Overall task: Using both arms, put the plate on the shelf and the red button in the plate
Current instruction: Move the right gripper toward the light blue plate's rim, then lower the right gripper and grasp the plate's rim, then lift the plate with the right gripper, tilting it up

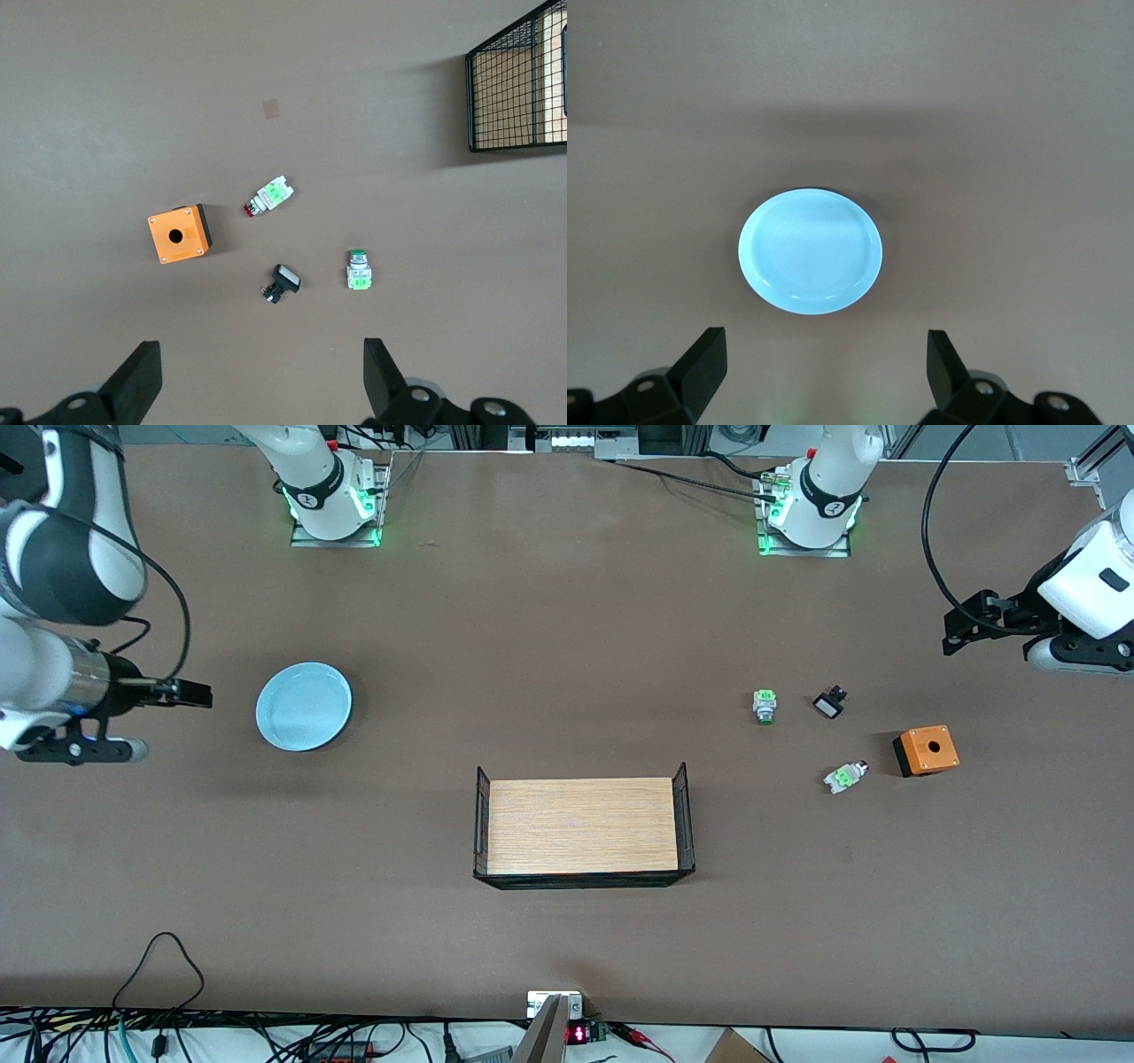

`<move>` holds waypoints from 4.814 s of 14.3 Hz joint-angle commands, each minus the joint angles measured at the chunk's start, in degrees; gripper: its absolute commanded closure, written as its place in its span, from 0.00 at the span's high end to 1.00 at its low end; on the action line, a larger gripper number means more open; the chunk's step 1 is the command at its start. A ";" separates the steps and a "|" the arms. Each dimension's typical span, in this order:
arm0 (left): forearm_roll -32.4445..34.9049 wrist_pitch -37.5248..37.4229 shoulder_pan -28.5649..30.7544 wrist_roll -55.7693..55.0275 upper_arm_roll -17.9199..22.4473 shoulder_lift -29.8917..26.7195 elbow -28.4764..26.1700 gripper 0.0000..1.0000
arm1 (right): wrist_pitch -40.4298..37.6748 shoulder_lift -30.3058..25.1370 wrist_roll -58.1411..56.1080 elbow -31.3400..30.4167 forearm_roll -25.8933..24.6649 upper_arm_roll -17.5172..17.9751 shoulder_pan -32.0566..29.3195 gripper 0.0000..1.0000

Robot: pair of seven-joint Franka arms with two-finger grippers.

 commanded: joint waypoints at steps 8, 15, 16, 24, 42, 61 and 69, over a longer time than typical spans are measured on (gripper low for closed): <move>1.17 -1.27 0.22 0.48 -0.16 0.98 2.01 1.00 | 21.61 -0.84 -1.16 -19.58 -0.26 0.08 -3.91 1.00; 1.17 -1.27 0.31 0.57 -0.16 0.98 2.01 1.00 | 45.44 -0.14 -8.09 -36.38 -0.44 0.08 -6.20 1.00; 1.17 -1.27 0.31 0.57 -0.16 0.98 2.01 1.00 | 45.98 0.04 -8.71 -37.17 -0.44 0.08 -6.46 1.00; 1.16 -1.27 0.31 0.57 -0.16 0.98 2.01 1.00 | 46.07 2.85 -16.02 -39.64 -0.35 0.17 -8.04 1.00; 1.17 -1.27 0.31 0.57 -0.07 1.15 2.01 1.00 | 43.62 3.64 -15.76 -39.12 -0.53 0.26 -8.13 0.00; 1.17 -1.27 0.31 0.57 -0.15 1.15 2.01 1.00 | -1.38 -3.04 24.63 -5.11 13.88 15.27 -7.17 0.00; 1.17 -1.27 0.31 0.57 -0.07 1.15 2.01 1.00 | -1.56 -2.78 51.72 0.34 22.06 19.59 -1.91 0.00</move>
